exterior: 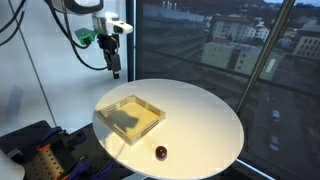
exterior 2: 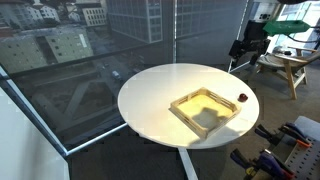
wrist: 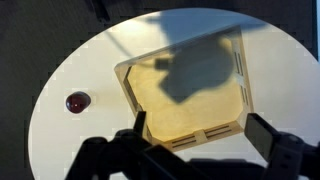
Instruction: Put the plum plush toy on the tray
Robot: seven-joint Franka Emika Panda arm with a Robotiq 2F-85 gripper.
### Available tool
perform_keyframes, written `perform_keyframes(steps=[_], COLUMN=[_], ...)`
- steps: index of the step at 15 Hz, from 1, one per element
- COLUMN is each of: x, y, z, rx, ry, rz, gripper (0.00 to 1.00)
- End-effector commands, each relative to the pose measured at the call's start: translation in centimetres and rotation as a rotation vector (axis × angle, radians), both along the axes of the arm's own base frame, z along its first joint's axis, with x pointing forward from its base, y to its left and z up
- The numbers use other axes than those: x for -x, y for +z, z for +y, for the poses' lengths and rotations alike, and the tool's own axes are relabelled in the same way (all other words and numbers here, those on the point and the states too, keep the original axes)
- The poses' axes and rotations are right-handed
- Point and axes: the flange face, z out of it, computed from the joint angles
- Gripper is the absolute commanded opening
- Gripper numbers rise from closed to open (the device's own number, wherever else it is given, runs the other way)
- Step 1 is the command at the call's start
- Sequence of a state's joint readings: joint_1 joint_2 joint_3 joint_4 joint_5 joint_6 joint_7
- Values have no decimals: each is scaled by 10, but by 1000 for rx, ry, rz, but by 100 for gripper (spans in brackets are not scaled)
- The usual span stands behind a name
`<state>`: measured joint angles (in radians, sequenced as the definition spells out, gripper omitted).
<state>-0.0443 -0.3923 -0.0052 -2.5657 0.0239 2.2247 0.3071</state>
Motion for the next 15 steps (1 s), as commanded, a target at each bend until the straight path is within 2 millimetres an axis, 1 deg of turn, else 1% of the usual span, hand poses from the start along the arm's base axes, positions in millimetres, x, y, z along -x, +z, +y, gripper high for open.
perform_keyframes(steps=[1, 5, 15], x=[-15, -25, -48], y=[4, 3, -6], z=[-24, -47, -94], rx=[-25, -23, -13], ry=[-20, -55, -139], rz=[-32, -49, -30], gripper=[100, 100, 100])
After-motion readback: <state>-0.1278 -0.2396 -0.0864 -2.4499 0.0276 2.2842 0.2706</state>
